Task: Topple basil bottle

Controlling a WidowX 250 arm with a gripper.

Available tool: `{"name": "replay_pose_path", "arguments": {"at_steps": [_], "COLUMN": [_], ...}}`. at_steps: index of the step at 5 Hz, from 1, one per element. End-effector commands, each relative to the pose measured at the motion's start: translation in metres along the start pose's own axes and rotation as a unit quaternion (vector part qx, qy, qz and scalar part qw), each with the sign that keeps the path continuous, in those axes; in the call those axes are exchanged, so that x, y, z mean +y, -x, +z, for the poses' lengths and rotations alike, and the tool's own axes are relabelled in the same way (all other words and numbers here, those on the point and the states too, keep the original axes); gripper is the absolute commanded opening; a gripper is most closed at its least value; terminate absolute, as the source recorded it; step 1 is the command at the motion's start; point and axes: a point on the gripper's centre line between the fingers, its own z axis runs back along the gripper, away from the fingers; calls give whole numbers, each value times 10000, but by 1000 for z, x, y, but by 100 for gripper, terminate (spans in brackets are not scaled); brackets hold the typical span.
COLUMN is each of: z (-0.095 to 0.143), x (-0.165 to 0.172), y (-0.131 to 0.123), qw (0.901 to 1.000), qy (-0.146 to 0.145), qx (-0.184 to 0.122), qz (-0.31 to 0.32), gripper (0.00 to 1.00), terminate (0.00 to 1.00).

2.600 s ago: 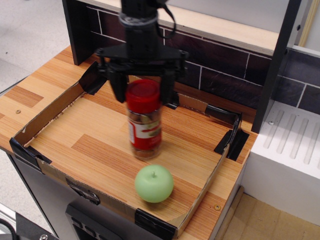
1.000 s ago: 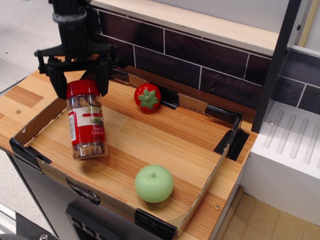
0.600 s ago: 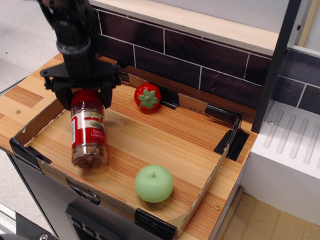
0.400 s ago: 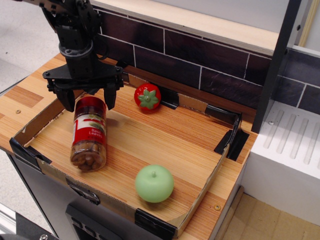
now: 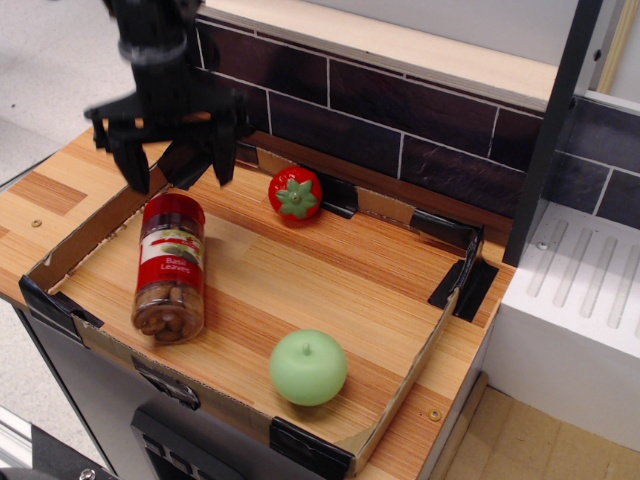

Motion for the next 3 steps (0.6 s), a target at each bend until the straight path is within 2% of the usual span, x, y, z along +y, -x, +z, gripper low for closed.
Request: {"name": "replay_pose_path", "arguments": {"at_steps": [1,2,3], "z": [53,53,53], "x": [-6,-6,-6], "y": [-15,-15,-15], "qw": [9998,9998,9998], "qy": [193,193,193], "qx": [23,23,23], "qz": [18,18,18], "gripper": [100,100,100], "terminate": [0,0,100]}}
